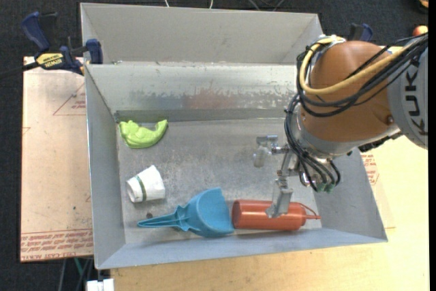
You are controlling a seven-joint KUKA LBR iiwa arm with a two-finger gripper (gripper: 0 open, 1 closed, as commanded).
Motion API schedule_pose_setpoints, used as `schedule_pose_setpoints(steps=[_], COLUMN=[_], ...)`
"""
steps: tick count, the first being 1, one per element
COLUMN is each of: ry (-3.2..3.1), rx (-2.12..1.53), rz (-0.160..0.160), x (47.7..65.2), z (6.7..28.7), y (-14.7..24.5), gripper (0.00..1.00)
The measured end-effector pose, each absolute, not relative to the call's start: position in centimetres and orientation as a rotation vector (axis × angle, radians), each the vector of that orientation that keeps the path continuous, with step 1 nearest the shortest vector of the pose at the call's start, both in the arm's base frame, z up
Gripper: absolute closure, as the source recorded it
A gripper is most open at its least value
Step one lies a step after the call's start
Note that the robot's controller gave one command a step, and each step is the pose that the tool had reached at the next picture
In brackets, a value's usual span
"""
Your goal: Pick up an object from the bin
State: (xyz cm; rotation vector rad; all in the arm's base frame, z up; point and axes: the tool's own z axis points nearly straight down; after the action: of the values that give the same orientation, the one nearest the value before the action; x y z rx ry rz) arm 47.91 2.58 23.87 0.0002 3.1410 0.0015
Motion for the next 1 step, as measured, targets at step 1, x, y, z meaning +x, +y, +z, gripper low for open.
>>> schedule_pose_setpoints(steps=[1], ry=[3.119], rx=[-0.356], rz=[0.002], x=[48.02], z=[13.35], y=[0.45], gripper=[0.00])
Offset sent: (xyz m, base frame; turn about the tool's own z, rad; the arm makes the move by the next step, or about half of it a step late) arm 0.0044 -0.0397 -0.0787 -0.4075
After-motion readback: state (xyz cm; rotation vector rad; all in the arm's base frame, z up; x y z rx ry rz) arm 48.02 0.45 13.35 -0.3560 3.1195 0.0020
